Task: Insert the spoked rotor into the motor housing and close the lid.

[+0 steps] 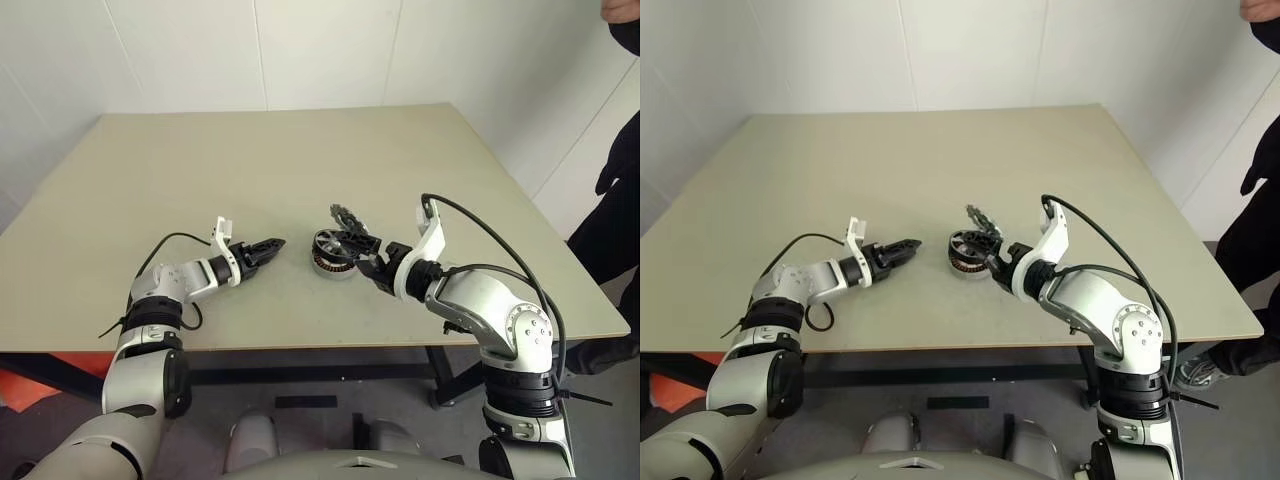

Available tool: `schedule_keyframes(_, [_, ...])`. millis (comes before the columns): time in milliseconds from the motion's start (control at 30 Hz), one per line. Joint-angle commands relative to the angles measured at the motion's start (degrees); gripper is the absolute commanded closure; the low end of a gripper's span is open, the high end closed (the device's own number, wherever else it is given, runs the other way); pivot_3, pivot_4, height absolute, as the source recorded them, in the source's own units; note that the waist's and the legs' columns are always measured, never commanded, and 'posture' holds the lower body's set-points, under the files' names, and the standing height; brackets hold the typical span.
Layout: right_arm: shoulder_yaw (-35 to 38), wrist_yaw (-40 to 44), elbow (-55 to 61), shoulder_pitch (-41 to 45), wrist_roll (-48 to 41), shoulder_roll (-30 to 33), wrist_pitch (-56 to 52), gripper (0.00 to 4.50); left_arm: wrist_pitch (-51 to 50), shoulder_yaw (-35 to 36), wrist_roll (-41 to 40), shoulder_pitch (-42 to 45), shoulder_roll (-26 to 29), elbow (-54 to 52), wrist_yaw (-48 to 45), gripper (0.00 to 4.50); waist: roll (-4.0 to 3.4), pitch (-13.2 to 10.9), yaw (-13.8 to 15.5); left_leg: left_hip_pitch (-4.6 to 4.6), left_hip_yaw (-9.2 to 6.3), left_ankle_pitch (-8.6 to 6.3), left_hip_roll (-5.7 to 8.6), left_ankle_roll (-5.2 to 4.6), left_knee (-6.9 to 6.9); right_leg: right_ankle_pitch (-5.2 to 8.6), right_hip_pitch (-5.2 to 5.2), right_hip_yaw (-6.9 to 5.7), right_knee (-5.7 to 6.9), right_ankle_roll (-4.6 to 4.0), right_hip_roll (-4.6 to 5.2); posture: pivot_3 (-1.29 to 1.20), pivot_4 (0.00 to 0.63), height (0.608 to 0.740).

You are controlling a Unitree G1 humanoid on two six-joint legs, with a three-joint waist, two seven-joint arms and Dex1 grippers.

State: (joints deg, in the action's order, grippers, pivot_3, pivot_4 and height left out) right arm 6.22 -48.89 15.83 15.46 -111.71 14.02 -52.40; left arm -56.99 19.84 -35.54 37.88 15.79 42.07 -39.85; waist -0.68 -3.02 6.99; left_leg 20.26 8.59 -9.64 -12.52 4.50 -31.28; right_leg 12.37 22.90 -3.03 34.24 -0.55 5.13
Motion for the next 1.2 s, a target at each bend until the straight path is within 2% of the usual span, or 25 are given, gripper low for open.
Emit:
schedule_keyframes(33, [-0.3,1.6,-0.8,0.4,-1.3,1.3,-0.8,0.05,-0.2,0.5,0.3,-0.3,1.2,-0.7,1.2,2.07,0.00,0.0,0.0,0.00,0.00,0.00,0.00,0.00,0.00,0.00,0.00,0.00,0.00,0.00,0.00,0.00,0.000,0.740])
schedule_keyframes(467, [-3.1,6.8,-9.1,2.9,-1.1,4.9,-0.4,0.05,-0.2,0.4,0.2,-0.3,1.3,-0.8,1.4,2.07,0.01,0.0,0.0,0.00,0.00,0.00,0.00,0.00,-0.05,-0.01,-0.01,0.00,0.06,0.00,0.00,0.00,0.000,0.740])
schedule_keyframes(767, [-3.7,8.7,-10.1,8.2,-1.2,5.3,0.9,0.05,0.2,0.4,0.3,-0.2,1.2,-0.6,1.6,2.07,0.02,0.0,0.0,0.00,0.00,0.00,-0.01,0.00,-0.13,-0.01,0.00,0.01,0.19,-0.01,0.00,0.00,0.000,0.740])
schedule_keyframes(933, [-4.9,10.6,-12.6,8.4,2.1,4.3,0.7,0.05,0.3,0.4,0.2,-0.2,1.1,-0.6,1.6,2.07,0.04,0.0,-0.1,-0.04,0.00,0.00,-0.02,0.00,-0.18,0.00,-0.01,0.02,0.27,-0.03,0.00,0.00,0.000,0.740])
schedule_keyframes(1200, [-5.2,10.9,-12.6,8.5,2.6,4.1,0.5,0.05,0.3,0.5,0.2,-0.4,1.6,-0.6,1.8,2.07,0.05,0.0,-0.1,-0.02,0.00,0.00,-0.07,0.00,-0.49,0.00,-0.01,0.02,0.39,-0.02,0.01,0.00,0.000,0.740])
